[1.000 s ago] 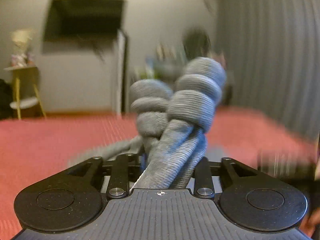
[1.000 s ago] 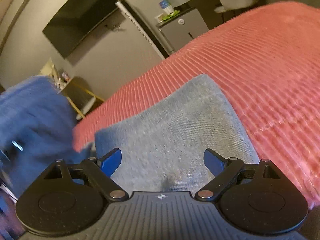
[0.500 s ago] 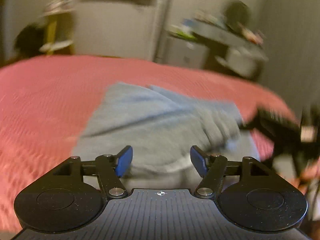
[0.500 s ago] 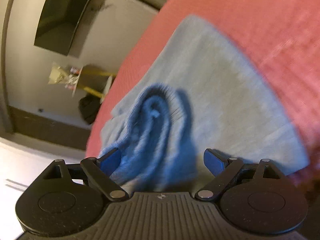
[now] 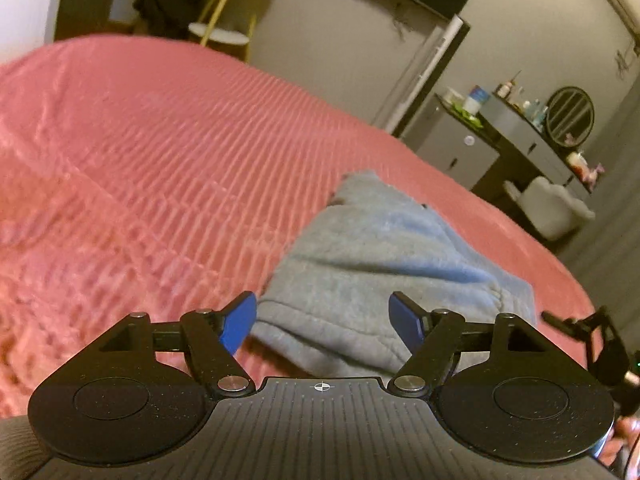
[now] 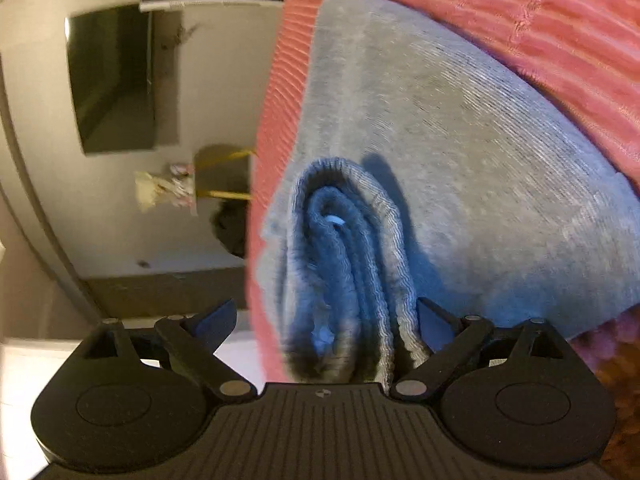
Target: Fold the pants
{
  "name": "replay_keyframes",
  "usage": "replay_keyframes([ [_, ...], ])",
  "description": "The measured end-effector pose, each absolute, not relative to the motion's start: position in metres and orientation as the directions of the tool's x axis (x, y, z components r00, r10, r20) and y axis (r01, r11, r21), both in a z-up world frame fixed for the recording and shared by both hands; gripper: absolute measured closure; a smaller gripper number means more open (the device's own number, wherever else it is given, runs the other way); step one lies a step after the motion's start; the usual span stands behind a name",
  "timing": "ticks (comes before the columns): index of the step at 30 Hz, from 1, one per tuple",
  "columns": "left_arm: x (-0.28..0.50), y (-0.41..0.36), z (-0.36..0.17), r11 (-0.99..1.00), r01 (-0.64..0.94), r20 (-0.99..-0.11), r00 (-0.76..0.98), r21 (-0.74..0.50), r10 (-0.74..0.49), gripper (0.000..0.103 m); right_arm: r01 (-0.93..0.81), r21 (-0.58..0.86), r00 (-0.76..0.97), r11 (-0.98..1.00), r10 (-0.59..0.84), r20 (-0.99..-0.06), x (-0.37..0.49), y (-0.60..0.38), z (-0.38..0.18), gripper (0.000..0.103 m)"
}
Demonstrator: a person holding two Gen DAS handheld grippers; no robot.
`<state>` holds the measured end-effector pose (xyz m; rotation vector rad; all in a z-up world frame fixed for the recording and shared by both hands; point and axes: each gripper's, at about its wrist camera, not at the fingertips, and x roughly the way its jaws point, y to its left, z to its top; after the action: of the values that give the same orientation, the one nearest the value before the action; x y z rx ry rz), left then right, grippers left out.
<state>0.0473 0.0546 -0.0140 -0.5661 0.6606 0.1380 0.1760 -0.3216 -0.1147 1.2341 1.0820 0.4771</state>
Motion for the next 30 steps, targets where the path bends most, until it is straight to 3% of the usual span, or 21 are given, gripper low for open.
replay_keyframes([
  [5,0.050,0.058,-0.026,0.810,-0.297,-0.597,0.798,-0.505,-0.079,0.024,0.167,0.861,0.382,0.481,0.773,-0.506,0.193,-0.286,-0.103,0.007],
  [7,0.054,0.058,-0.030,0.804,-0.308,-0.599,0.797,-0.508,-0.073,0.024,0.120,0.824,0.361,0.554,0.749,-0.556,0.200,-0.272,-0.096,0.021],
  [8,0.053,0.060,-0.030,0.796,-0.317,-0.602,0.795,-0.516,-0.074,0.024,0.102,0.792,0.356,0.601,0.722,-0.593,0.200,-0.264,-0.091,0.045],
  [9,0.052,0.062,-0.030,0.786,-0.323,-0.600,0.797,-0.527,-0.074,0.024,0.071,0.736,0.349,0.673,0.675,-0.650,0.203,-0.254,-0.084,0.053],
  [12,0.047,0.063,-0.027,0.782,-0.292,-0.568,0.818,-0.551,-0.095,0.024,-0.016,0.630,0.347,0.776,0.595,-0.725,0.206,-0.231,-0.056,0.061],
  [13,0.044,0.061,-0.025,0.789,-0.262,-0.548,0.829,-0.556,-0.111,0.024,-0.055,0.622,0.370,0.781,0.595,-0.714,0.207,-0.225,-0.038,0.062],
  [17,0.044,0.045,-0.019,0.854,-0.199,-0.545,0.831,-0.481,-0.113,0.024,-0.173,0.750,0.478,0.639,0.720,-0.503,0.205,-0.227,0.022,0.063],
  [25,0.064,0.000,-0.025,0.948,-0.005,-0.647,0.733,-0.317,-0.212,0.023,-0.251,0.759,0.520,0.601,0.745,-0.418,0.206,-0.223,0.075,0.064],
  [30,0.086,-0.013,-0.042,0.972,-0.129,-0.722,0.690,-0.195,-0.054,0.027,-0.266,0.795,0.501,0.545,0.783,-0.369,0.196,-0.239,0.079,0.065],
])
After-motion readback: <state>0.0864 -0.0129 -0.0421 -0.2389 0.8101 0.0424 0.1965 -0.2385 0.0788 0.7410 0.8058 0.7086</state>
